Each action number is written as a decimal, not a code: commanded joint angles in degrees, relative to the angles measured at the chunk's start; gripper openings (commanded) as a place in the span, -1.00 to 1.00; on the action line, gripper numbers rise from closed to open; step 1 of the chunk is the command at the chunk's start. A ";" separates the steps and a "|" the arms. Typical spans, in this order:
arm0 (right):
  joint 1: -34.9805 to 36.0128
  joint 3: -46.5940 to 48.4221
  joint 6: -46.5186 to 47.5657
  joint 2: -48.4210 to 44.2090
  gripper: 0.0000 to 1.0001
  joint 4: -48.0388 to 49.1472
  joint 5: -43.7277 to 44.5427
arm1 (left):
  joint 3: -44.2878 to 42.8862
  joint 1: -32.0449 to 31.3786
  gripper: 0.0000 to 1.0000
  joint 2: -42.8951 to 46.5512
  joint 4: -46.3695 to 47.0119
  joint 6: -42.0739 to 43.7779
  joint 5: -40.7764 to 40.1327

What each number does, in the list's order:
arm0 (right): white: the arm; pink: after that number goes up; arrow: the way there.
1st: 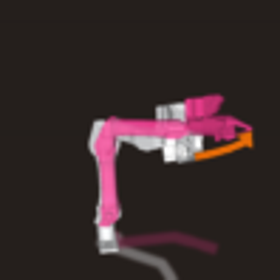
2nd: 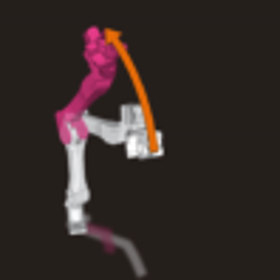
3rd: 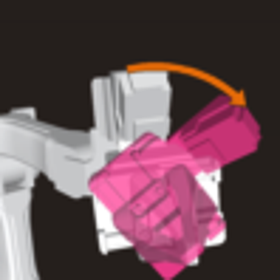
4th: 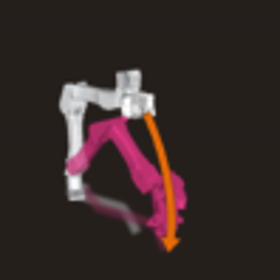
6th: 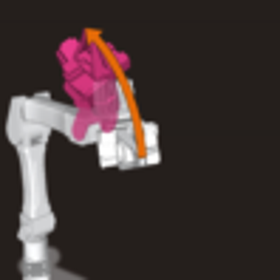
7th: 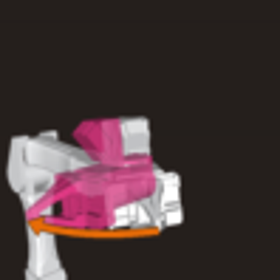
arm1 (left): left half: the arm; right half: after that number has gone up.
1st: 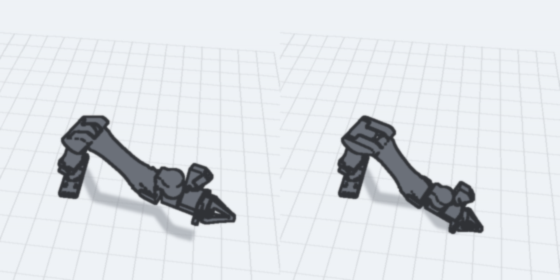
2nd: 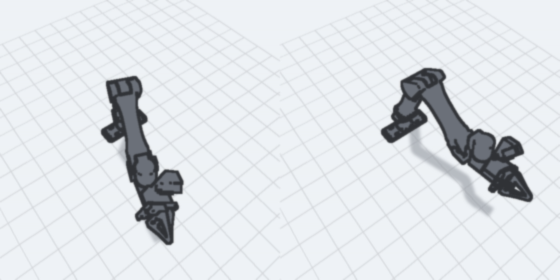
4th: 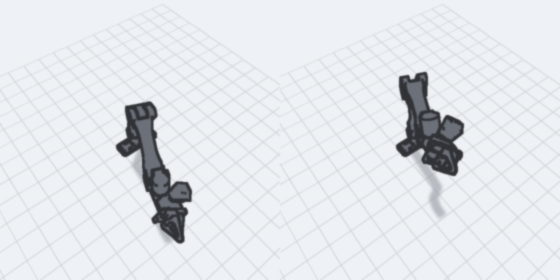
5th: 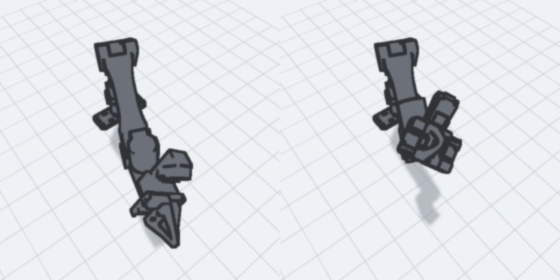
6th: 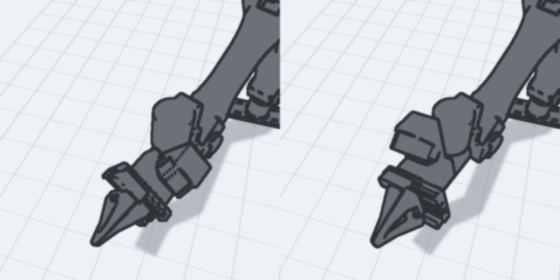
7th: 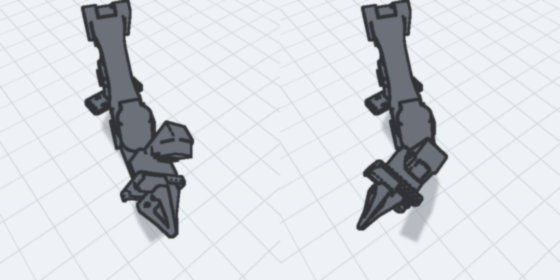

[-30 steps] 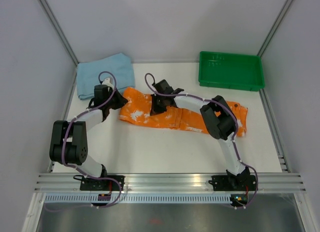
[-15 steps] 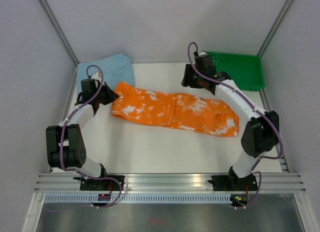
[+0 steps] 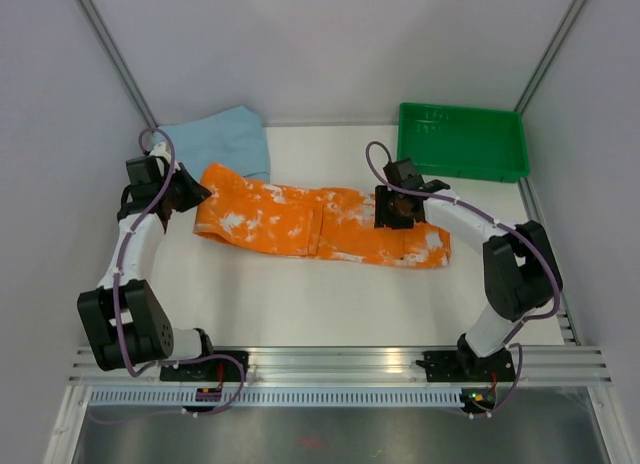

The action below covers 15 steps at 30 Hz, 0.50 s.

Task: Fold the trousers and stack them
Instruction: Fold the trousers

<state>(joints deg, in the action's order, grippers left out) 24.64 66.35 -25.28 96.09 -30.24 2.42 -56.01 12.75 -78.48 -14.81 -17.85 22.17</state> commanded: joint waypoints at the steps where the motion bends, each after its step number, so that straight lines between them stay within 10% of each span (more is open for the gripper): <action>1: 0.84 0.19 -1.00 1.46 0.11 4.74 -2.24 | -5.94 2.19 -0.95 3.07 -3.37 3.70 -3.10; 15: 8.49 6.16 -2.58 18.32 -0.35 14.24 -6.37 | -18.26 2.54 -0.95 1.92 -9.89 -0.78 6.03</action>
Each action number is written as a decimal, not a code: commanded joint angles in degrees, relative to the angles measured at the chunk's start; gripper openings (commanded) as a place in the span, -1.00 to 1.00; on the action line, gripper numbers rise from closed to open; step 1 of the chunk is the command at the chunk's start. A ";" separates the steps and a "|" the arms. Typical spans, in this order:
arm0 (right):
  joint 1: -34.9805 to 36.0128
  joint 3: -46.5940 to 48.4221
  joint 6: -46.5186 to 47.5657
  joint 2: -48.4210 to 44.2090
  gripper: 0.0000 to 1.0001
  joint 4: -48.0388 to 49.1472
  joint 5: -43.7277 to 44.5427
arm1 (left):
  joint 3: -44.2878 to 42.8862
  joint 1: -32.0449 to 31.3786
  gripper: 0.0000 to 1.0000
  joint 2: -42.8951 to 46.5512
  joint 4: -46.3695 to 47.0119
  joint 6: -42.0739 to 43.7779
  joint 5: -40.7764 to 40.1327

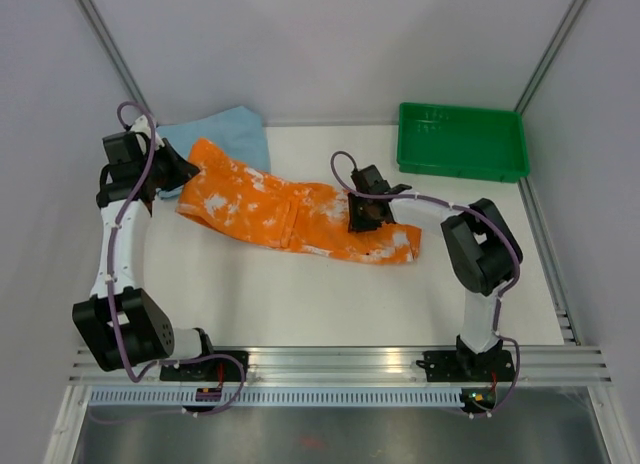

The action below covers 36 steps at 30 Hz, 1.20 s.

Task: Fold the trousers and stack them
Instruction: Fold the trousers

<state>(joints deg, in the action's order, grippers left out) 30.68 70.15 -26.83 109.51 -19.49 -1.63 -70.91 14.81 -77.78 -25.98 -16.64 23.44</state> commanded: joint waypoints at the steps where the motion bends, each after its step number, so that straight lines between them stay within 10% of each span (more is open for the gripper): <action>1: 3.07 3.23 -1.03 5.62 -0.36 3.58 -2.76 | -3.53 0.31 -0.95 1.31 1.19 -2.77 5.21; 11: 0.27 18.70 2.04 1.24 -0.26 -10.56 0.83 | -14.07 -11.20 -0.95 -3.34 -5.58 -6.99 -4.36; 21: -12.37 8.97 1.70 -13.42 -0.15 -17.61 6.80 | -21.63 -28.94 -0.95 -8.35 -7.34 -8.93 -11.49; 23: -15.02 5.10 0.99 -16.42 -0.03 -16.55 7.16 | -22.16 -33.58 -0.95 -9.05 -6.19 -10.68 -13.41; 27: -22.83 3.06 1.25 -23.80 0.96 -16.46 7.96 | -24.44 -40.72 -0.95 -13.26 -4.70 -12.97 -16.93; 36: -35.32 7.11 3.01 -25.67 0.96 -20.33 2.33 | -31.82 -54.79 -0.95 -24.16 -1.18 -19.65 -26.07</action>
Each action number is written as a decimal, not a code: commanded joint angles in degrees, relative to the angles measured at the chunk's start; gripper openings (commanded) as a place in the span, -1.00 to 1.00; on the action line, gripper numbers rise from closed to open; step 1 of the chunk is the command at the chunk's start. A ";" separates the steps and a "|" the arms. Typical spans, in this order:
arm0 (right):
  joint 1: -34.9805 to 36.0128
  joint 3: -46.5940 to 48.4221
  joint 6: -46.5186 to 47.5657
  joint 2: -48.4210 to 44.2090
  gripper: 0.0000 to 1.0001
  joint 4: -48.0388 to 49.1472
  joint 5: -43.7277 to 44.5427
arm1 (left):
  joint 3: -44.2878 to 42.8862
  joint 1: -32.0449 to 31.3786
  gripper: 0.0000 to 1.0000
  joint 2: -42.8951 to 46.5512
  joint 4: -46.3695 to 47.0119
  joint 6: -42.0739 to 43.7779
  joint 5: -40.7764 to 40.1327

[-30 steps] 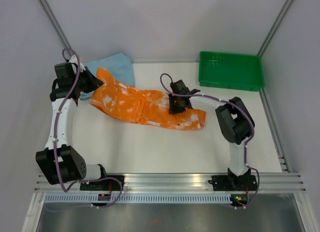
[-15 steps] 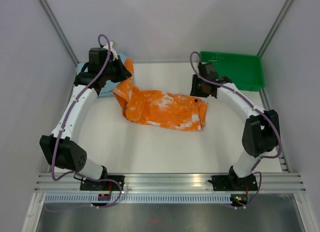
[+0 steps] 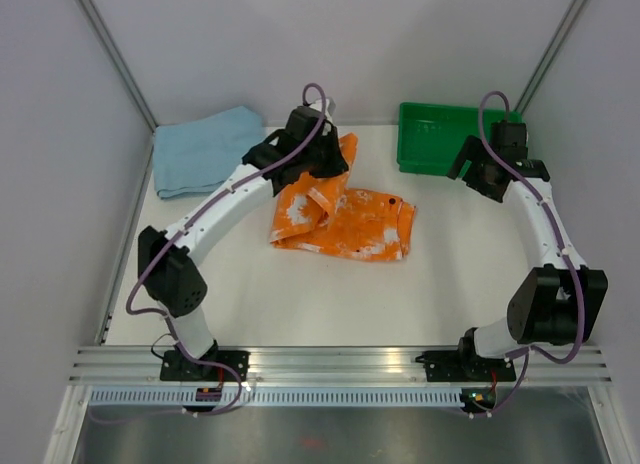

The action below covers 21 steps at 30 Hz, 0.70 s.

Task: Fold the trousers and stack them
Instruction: Fold the trousers

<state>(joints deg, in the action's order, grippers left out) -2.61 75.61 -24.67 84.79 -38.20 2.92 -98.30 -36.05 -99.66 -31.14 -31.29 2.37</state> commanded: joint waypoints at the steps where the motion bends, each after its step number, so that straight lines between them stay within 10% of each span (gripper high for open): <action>1: -2.48 1.64 0.85 -0.95 0.96 -1.27 -2.30 | -4.96 -5.07 -0.95 -4.56 3.89 -5.01 -5.97; 21: -3.19 0.24 -0.91 0.37 0.96 1.19 -8.98 | -16.92 -15.63 -0.95 -27.51 -3.22 -17.56 -16.43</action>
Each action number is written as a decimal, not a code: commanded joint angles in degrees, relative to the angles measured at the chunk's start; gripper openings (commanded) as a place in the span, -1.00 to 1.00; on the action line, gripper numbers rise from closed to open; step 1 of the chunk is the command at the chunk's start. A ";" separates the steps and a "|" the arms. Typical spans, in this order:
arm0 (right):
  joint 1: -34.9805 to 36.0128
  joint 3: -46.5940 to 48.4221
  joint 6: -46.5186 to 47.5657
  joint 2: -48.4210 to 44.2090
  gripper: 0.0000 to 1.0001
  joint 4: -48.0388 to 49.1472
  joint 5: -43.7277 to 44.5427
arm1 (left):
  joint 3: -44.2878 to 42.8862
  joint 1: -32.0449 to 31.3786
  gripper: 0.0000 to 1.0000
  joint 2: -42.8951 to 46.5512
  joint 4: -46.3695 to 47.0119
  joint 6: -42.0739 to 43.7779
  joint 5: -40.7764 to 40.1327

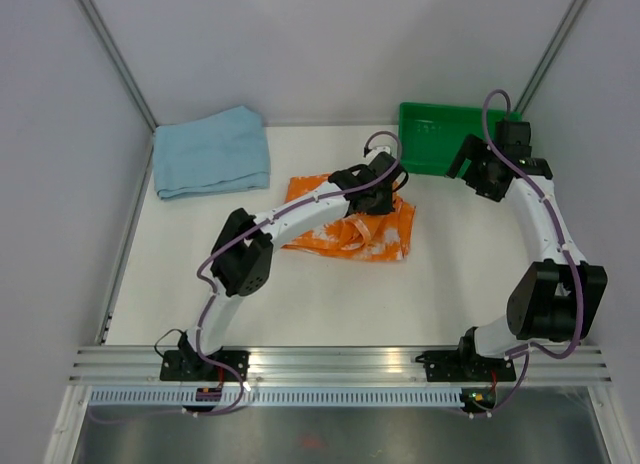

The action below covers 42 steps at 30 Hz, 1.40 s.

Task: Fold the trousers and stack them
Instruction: Fold the trousers

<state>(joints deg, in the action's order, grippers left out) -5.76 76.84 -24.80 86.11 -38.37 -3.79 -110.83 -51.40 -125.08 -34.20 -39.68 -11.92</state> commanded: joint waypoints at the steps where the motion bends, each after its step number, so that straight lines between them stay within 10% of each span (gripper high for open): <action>1: -0.04 -0.99 -0.78 -0.85 0.96 1.37 -2.36 | -4.57 -0.28 -0.95 -2.45 -0.61 -10.75 -2.40; 5: -0.04 -0.99 -0.78 -0.76 0.96 1.45 -2.71 | -4.31 -0.37 -0.88 -2.89 -0.62 -15.51 -1.01; 9: -0.04 -1.60 -0.52 -0.85 0.96 1.89 -3.24 | -4.75 -0.37 0.13 -2.37 0.27 -15.43 0.32; 15: -0.04 -2.92 1.41 -1.03 0.96 3.30 -4.99 | -5.37 -0.02 0.68 2.54 2.29 -10.16 1.11; 26: 4.42 -4.68 6.33 -1.55 0.94 8.14 -19.85 | 24.19 15.25 0.66 27.76 7.38 -4.62 5.77; 31: 11.90 -4.15 6.95 1.16 0.56 7.70 -18.89 | 37.94 26.06 0.54 37.17 10.73 0.90 9.19; 42: 16.92 -13.12 3.18 5.12 0.49 9.37 -16.42 | 44.64 32.93 0.58 39.73 10.11 4.70 14.55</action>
<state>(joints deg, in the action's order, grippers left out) 8.99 64.12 -19.77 89.58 -30.83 -20.62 -66.59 -20.25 -86.85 -26.20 -37.89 -0.89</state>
